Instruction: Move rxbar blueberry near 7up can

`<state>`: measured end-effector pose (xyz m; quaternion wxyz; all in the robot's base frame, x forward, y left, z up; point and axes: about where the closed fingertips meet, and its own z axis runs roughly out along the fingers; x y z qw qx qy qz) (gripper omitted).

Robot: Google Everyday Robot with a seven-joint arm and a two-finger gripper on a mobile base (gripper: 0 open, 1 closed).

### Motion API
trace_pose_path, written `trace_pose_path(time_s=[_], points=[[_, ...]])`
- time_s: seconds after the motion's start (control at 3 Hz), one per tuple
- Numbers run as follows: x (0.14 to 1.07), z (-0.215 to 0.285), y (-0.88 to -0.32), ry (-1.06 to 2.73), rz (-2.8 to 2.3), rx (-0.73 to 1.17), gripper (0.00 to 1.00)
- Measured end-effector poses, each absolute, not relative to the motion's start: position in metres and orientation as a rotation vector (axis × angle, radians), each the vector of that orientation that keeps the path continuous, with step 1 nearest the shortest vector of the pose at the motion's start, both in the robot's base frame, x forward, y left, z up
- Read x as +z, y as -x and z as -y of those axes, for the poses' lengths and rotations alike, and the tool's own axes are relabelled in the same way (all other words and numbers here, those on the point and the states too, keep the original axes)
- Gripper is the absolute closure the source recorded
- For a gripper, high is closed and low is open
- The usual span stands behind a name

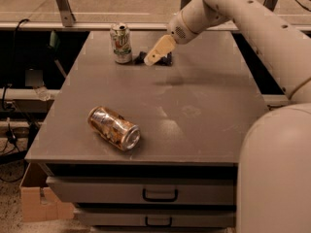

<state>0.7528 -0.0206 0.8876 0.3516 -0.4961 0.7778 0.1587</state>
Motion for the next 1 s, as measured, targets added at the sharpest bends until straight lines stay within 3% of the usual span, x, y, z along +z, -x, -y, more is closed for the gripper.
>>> trace_pose_path(time_s=[0.67,1.0], points=[[0.971,0.150,-0.698,1.211,-1.874,0.298,0.00],[0.969,0.155,-0.698,1.218,-1.870,0.286,0.00]])
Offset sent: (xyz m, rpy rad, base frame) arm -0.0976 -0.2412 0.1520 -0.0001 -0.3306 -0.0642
